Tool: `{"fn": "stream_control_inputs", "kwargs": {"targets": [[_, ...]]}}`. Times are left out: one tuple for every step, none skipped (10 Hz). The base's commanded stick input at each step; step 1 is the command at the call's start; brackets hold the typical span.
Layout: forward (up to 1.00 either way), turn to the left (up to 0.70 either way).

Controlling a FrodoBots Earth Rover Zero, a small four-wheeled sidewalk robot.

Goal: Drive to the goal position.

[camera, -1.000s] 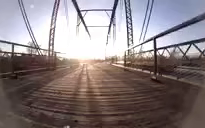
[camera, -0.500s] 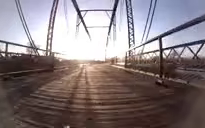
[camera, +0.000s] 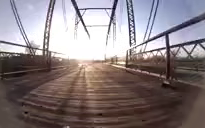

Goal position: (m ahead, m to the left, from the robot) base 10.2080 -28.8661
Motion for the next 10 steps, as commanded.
{"fn": "stream_control_inputs", "kwargs": {"targets": [[0.70, 0.00], [0.70, 0.00], [0.70, 0.00], [0.70, 0.00], [0.70, 0.00], [0.70, 0.00], [0.70, 0.00], [0.70, 0.00], [0.70, 0.00], [0.70, 0.00]]}}
